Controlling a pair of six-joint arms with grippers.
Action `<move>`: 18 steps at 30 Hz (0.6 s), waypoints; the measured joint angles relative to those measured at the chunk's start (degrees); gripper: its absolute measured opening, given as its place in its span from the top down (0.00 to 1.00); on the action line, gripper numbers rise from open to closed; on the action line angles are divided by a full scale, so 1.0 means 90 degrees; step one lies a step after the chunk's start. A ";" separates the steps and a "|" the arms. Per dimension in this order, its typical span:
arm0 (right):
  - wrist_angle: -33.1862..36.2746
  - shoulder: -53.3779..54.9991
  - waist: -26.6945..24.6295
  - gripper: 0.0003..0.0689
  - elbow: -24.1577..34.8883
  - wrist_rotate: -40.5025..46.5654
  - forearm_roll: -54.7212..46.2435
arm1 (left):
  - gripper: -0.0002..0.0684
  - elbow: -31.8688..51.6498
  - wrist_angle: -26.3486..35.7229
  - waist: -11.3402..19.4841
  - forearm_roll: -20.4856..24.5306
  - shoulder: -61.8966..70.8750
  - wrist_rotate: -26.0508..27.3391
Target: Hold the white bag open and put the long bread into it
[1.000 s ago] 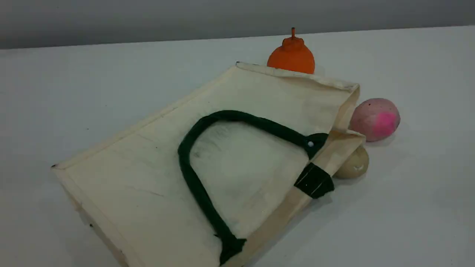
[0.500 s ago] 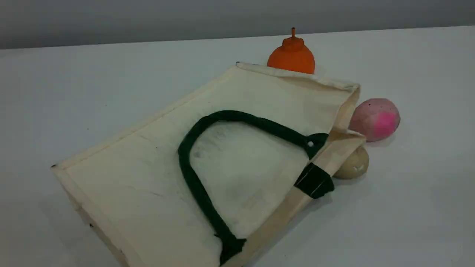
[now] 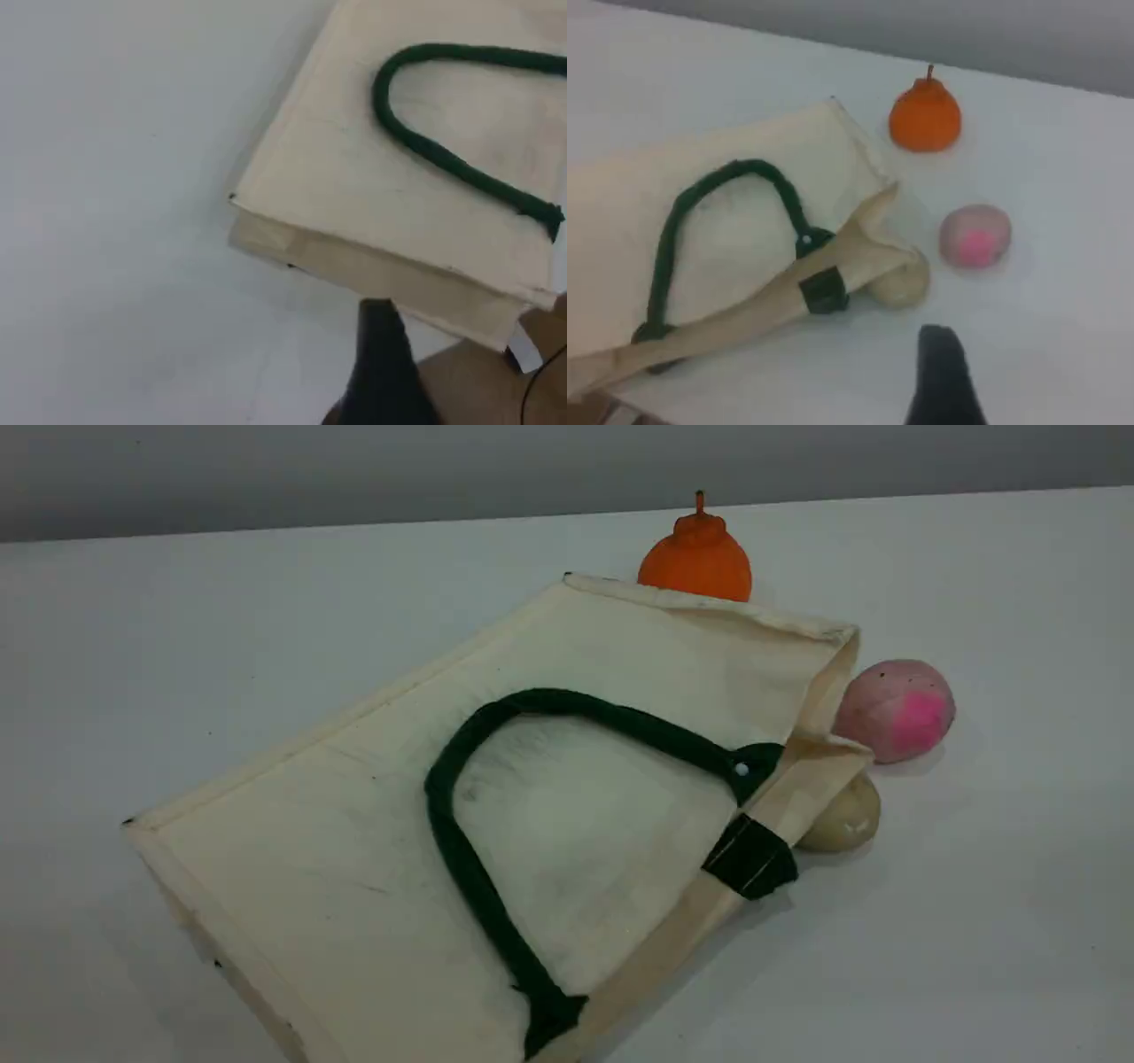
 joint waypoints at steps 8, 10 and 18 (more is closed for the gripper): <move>0.0018 0.0000 -0.0004 0.38 0.0000 -0.0006 -0.0005 | 0.36 0.0097 -0.0386 0.0000 0.0000 -0.0096 0.0046; 0.0018 -0.0004 -0.0004 0.38 0.0000 -0.0006 -0.0005 | 0.36 0.0129 -0.0434 0.0000 -0.0006 -0.0096 0.0046; 0.0018 -0.0004 -0.0004 0.38 0.0000 -0.0011 -0.0005 | 0.36 0.0479 -0.0798 0.0000 -0.0033 -0.0096 -0.0099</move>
